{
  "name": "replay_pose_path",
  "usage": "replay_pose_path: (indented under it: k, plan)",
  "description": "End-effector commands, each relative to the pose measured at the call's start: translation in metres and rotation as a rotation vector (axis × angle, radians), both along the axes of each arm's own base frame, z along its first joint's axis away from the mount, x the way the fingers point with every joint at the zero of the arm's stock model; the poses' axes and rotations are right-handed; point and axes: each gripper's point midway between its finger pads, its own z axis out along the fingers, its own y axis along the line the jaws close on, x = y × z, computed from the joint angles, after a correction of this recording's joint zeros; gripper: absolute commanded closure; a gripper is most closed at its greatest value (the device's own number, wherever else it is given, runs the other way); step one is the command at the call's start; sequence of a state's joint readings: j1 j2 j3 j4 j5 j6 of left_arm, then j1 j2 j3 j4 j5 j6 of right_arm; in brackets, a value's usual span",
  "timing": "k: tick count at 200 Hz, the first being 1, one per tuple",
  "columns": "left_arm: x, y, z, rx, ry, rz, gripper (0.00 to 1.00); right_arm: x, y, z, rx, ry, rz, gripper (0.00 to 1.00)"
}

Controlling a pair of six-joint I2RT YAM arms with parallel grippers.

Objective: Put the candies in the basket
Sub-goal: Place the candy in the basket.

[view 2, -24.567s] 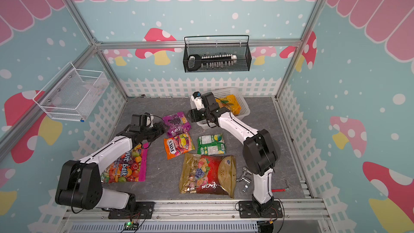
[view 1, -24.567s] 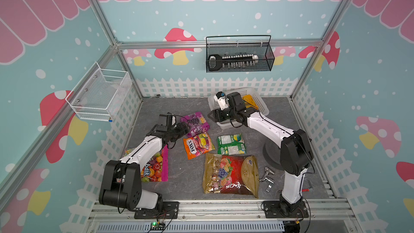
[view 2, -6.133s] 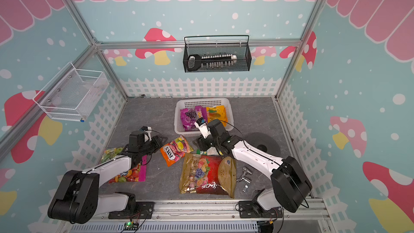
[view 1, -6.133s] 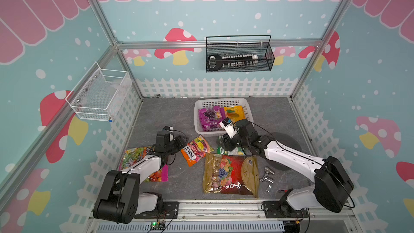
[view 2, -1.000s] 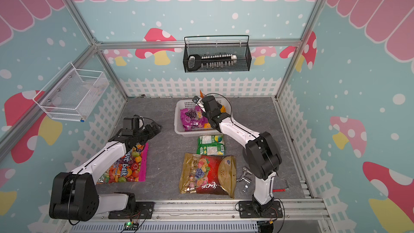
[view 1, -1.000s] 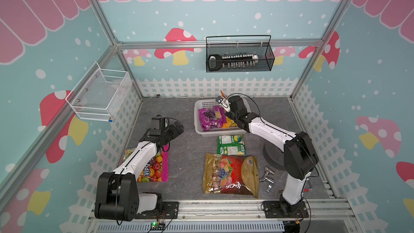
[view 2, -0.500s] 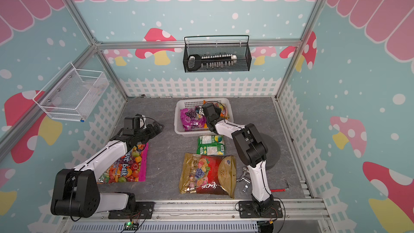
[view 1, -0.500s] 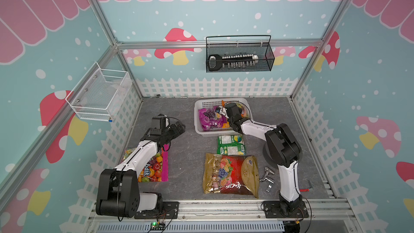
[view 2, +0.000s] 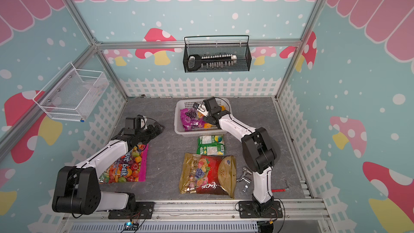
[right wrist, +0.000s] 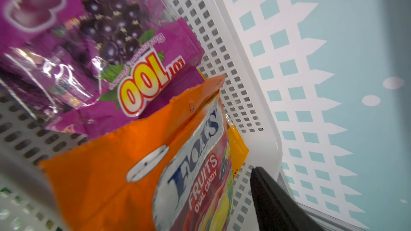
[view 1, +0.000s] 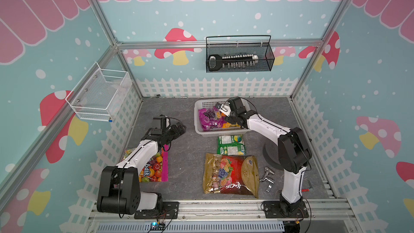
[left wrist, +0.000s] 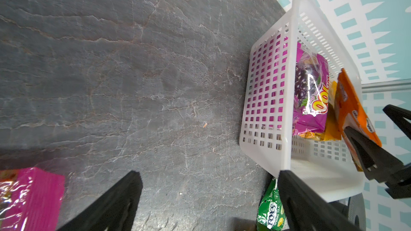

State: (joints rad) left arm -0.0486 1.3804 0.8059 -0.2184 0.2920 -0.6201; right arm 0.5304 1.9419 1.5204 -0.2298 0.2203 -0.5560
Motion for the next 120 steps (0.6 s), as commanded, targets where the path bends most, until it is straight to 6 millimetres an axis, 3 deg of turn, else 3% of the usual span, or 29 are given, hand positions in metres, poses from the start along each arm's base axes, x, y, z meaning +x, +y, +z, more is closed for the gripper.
replay_pose_path:
  k: [1,48,101,120]
  plan:
    - [0.004,0.000,0.000,0.004,-0.011,-0.010,0.01,-0.014,0.006,-0.006,0.065,0.087,0.016,0.25]
    - [0.003,0.001,-0.003,0.006,0.000,-0.012,0.01,0.007,-0.051,-0.053,-0.262,0.034,-0.104,0.28]
    - [0.003,0.001,-0.008,0.003,0.012,-0.009,0.01,0.030,-0.076,-0.041,-0.341,-0.070,-0.175,0.28]
    - [0.003,0.000,-0.008,0.003,0.015,-0.012,0.01,0.035,-0.062,-0.038,-0.240,-0.060,-0.152,0.28]
